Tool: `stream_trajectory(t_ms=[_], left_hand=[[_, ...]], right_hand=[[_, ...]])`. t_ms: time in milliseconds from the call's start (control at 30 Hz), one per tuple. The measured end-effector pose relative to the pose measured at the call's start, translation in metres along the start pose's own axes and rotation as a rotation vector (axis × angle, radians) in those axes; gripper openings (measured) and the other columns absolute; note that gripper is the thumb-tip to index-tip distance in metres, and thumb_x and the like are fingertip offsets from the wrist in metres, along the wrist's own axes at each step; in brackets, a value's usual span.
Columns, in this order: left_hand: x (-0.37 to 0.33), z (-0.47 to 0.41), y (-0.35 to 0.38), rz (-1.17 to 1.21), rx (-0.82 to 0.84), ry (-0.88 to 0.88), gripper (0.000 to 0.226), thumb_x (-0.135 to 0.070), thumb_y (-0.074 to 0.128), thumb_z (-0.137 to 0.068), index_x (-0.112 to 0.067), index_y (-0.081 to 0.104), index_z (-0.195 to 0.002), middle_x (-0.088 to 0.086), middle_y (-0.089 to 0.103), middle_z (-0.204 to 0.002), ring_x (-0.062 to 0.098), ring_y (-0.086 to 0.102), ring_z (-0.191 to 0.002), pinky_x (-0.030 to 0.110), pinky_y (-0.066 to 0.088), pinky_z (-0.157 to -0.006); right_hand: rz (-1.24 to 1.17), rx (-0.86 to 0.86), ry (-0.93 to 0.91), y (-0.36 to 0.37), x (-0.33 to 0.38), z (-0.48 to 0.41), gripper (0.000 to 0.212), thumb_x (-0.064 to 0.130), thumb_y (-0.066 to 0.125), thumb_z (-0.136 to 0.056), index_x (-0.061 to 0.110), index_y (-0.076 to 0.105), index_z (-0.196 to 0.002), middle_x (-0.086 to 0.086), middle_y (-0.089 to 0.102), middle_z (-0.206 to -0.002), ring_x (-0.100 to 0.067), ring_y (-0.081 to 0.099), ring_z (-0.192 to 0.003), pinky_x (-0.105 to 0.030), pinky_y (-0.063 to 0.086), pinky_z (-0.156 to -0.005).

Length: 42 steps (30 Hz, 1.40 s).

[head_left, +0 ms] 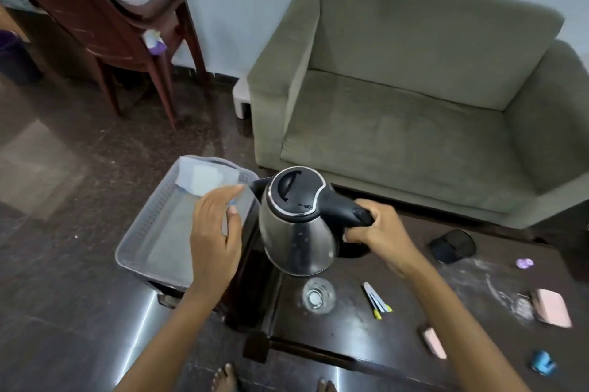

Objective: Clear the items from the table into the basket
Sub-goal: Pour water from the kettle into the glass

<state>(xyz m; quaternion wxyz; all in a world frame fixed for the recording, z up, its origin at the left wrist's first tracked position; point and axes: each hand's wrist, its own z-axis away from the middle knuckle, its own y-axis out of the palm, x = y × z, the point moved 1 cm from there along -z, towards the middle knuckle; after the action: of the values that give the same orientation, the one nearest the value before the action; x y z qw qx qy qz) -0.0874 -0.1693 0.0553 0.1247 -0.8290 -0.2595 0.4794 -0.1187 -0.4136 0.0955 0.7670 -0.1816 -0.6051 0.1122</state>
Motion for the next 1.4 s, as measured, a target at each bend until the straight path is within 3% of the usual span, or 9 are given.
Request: stream_trajectory(t_ms=[100,233,333,433,633,833,1033,1267,1400], left_hand=[[0.000,0.047,0.040,-0.008,0.144,-0.142,0.031,-0.006,0.044,-0.087,-0.013,0.061,-0.111,-0.007,0.060,-0.108,0.016,0.054,-0.103,0.010,0.032,-0.097],[0.011,0.130,0.091,-0.042,0.392,-0.313,0.036,0.002,0.053,-0.083,-0.017,0.062,-0.112,-0.005,0.062,-0.112,0.018,0.055,-0.107,0.033,0.046,-0.094],[0.020,0.181,0.123,-0.042,0.516,-0.424,0.040,0.000,0.054,-0.082,-0.020,0.060,-0.117,-0.008,0.059,-0.118,0.014,0.054,-0.111,0.036,0.047,-0.095],[0.030,0.202,0.148,-0.039,0.554,-0.488,0.044,0.003,0.056,-0.079,-0.014,0.059,-0.119,-0.002,0.057,-0.123,0.019,0.054,-0.115,0.038,0.044,-0.100],[0.067,0.208,0.187,-0.275,0.754,-0.444,0.090,-0.030,0.070,-0.073,-0.017,0.021,-0.147,0.004,0.025,-0.152,0.023,0.029,-0.136,0.034,0.028,-0.109],[0.097,0.221,0.201,-0.259,0.937,-0.492,0.108,-0.046,0.075,-0.067,-0.023,0.007,-0.148,0.000,0.022,-0.152,0.022,0.036,-0.135,0.042,0.038,-0.106],[0.109,0.224,0.200,-0.214,0.883,-0.495,0.099,-0.044,0.076,-0.068,-0.031,0.017,-0.146,-0.010,0.034,-0.146,0.015,0.045,-0.127,0.039,0.048,-0.094],[0.106,0.221,0.200,-0.168,0.819,-0.526,0.098,-0.036,0.082,-0.062,-0.028,0.029,-0.144,-0.009,0.042,-0.142,0.012,0.048,-0.125,0.035,0.047,-0.095],[0.106,0.223,0.200,-0.123,0.787,-0.549,0.098,-0.032,0.085,-0.059,-0.026,0.032,-0.143,-0.008,0.045,-0.140,0.012,0.049,-0.123,0.027,0.044,-0.093]], right_hand=[[0.107,-0.029,-0.005,-0.050,-0.029,0.011,0.019,0.013,0.062,-0.042,0.018,0.046,-0.053,0.006,0.043,-0.054,-0.011,0.037,-0.055,-0.029,0.028,-0.053],[0.292,0.009,-0.012,-0.090,-0.082,0.023,0.021,0.014,0.064,-0.046,0.005,0.049,-0.059,-0.001,0.045,-0.055,-0.015,0.039,-0.056,-0.032,0.028,-0.053],[0.363,0.040,0.046,-0.100,-0.126,0.033,0.024,0.001,0.072,-0.054,0.005,0.050,-0.059,-0.001,0.045,-0.052,-0.018,0.041,-0.055,-0.033,0.029,-0.053],[0.400,0.080,0.080,-0.097,-0.159,0.039,0.026,0.006,0.079,-0.056,0.008,0.053,-0.060,0.000,0.048,-0.052,-0.016,0.041,-0.052,-0.032,0.029,-0.052],[0.423,0.123,0.117,-0.072,-0.199,0.049,0.029,0.023,0.083,-0.056,0.018,0.055,-0.057,0.007,0.050,-0.047,-0.005,0.040,-0.045,-0.021,0.028,-0.045],[0.456,0.099,0.141,-0.051,-0.210,0.052,0.031,0.039,0.082,-0.053,0.024,0.055,-0.055,0.008,0.051,-0.045,-0.005,0.043,-0.045,-0.029,0.033,-0.048],[0.534,0.118,0.118,-0.036,-0.210,0.046,0.039,0.041,0.081,-0.055,0.033,0.044,-0.050,0.010,0.047,-0.045,-0.007,0.044,-0.048,-0.029,0.032,-0.049],[0.715,0.070,0.086,-0.027,-0.208,0.043,0.041,0.058,0.069,-0.052,0.020,0.055,-0.057,0.011,0.047,-0.044,-0.016,0.051,-0.049,-0.024,0.033,-0.047],[0.775,0.076,0.044,-0.022,-0.207,0.040,0.039,0.054,0.068,-0.056,0.018,0.053,-0.055,0.007,0.047,-0.045,-0.025,0.053,-0.051,-0.028,0.040,-0.050]])
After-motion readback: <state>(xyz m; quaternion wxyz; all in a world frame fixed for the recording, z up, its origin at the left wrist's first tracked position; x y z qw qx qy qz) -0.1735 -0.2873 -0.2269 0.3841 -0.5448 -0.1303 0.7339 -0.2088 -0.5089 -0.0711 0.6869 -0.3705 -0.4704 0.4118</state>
